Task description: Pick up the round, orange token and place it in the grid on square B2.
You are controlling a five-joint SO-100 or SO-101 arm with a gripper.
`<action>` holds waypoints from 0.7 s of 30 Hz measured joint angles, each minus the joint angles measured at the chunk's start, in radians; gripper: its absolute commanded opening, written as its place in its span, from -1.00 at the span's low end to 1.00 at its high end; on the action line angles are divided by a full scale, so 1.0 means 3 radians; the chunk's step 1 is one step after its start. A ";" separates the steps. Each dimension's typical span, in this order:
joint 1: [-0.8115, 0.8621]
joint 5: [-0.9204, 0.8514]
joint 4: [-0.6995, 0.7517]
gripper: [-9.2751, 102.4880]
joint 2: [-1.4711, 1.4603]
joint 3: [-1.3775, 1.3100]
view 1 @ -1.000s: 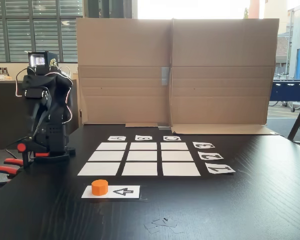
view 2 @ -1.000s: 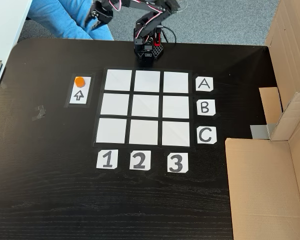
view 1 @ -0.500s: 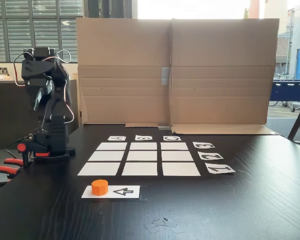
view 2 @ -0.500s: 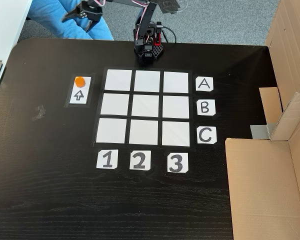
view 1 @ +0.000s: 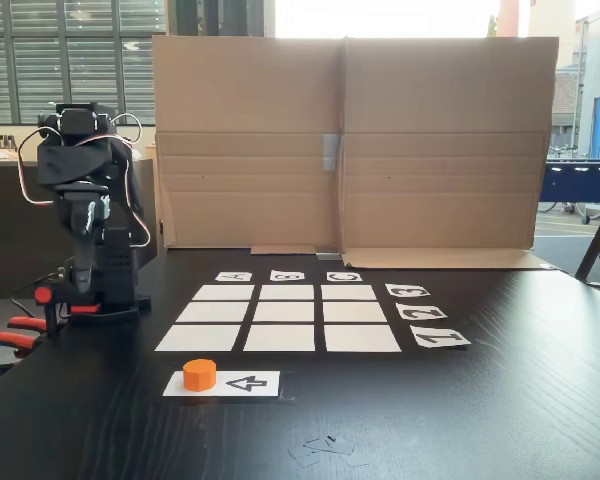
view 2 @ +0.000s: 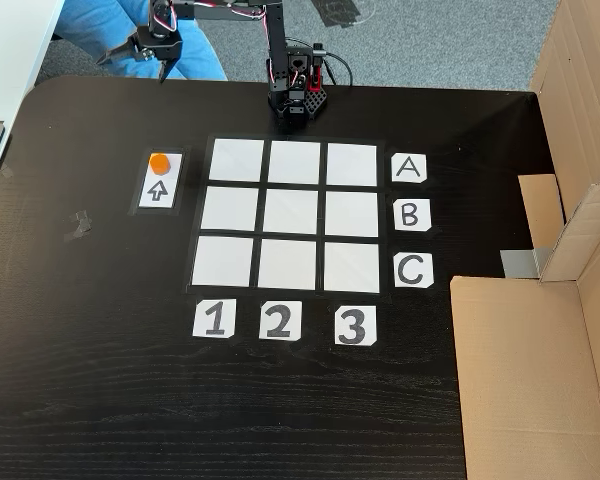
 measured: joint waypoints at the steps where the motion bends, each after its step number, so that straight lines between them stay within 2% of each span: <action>1: -0.0031 -0.0061 0.0000 0.39 -0.0077 -0.0026; 12: -0.0210 -0.0644 0.0000 0.39 -0.0828 -0.0511; 21: -0.0450 -0.1058 -0.0164 0.38 -0.0936 -0.0532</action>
